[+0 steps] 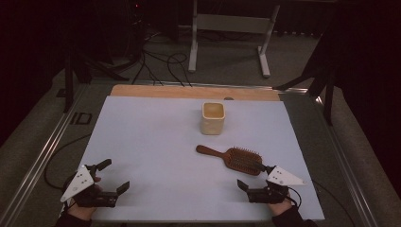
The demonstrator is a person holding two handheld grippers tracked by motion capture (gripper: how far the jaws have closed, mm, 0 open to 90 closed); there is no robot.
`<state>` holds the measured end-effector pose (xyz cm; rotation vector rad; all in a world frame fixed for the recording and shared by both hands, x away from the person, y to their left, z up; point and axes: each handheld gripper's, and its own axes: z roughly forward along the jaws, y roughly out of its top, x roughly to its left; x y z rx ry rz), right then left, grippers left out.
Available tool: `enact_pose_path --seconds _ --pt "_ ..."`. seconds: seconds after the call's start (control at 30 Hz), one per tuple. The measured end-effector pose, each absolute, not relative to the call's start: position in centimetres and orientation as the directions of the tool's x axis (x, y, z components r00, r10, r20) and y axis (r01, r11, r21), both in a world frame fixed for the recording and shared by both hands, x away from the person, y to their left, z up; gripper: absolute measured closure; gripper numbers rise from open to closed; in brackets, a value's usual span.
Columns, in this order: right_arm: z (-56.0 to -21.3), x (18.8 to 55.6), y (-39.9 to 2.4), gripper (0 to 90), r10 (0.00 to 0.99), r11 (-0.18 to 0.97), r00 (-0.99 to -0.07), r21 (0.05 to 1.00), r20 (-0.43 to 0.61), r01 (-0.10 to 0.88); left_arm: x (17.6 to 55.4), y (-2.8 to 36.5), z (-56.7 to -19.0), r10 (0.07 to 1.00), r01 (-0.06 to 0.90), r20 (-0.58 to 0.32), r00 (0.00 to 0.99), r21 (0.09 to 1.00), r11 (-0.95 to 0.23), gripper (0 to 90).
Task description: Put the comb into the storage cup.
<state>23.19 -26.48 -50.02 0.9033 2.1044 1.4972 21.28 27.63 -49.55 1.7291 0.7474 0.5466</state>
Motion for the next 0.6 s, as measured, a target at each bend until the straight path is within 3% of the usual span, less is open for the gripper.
enact_pose_path --seconds 0.4,0.6 --pt "-49.80 23.21 -26.15 8.9 0.696 0.233 -0.716 0.924 0.059 0.302 21.24 27.69 -49.52 0.721 0.203 -0.014 0.693 0.963 -0.177 0.0" --pt "-49.61 22.87 -25.70 8.9 0.693 0.273 -0.721 0.921 0.012 0.279 21.21 27.62 -49.50 0.725 0.204 -0.012 0.689 0.963 -0.178 0.0"
